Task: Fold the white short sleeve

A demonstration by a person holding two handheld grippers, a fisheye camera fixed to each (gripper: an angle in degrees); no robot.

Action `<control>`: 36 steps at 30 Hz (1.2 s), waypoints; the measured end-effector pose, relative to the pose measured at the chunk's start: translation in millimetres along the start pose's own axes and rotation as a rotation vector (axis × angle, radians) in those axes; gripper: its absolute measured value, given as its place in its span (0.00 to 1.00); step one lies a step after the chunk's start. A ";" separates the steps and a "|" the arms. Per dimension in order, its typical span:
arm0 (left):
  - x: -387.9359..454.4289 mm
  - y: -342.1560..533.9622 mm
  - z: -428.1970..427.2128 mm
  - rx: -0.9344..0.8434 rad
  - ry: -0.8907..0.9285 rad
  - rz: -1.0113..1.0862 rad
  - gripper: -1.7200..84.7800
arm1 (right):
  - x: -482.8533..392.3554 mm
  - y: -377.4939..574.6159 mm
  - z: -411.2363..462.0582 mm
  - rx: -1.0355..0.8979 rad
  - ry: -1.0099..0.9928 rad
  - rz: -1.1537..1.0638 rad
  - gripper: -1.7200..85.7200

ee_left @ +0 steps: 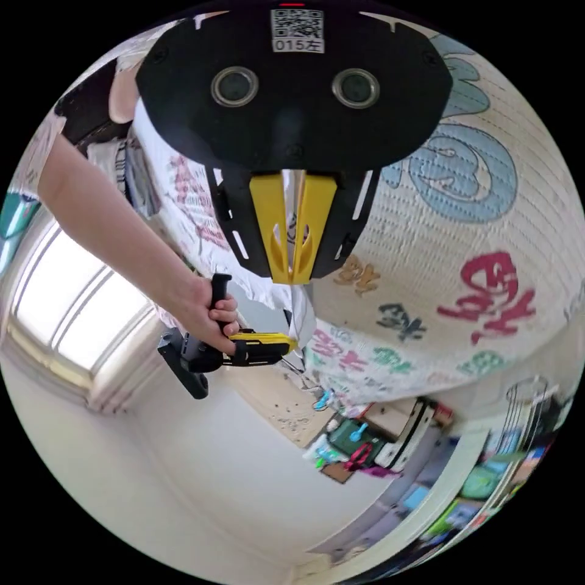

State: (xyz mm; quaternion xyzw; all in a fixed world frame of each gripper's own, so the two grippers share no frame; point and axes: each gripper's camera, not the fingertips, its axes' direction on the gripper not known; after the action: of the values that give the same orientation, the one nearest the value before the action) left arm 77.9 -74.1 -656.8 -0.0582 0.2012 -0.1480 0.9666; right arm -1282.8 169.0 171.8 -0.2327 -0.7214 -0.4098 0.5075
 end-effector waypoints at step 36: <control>2.3 337.7 223.6 -0.430 -0.113 0.607 0.08 | 244.0 241.5 -187.9 -0.002 -0.035 0.223 0.12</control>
State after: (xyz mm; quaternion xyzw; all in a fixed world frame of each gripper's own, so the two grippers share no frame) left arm 259.4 257.7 -511.9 -0.2057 0.1822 0.1944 0.9416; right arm -1091.5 128.3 510.7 -0.3190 -0.6994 -0.3476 0.5370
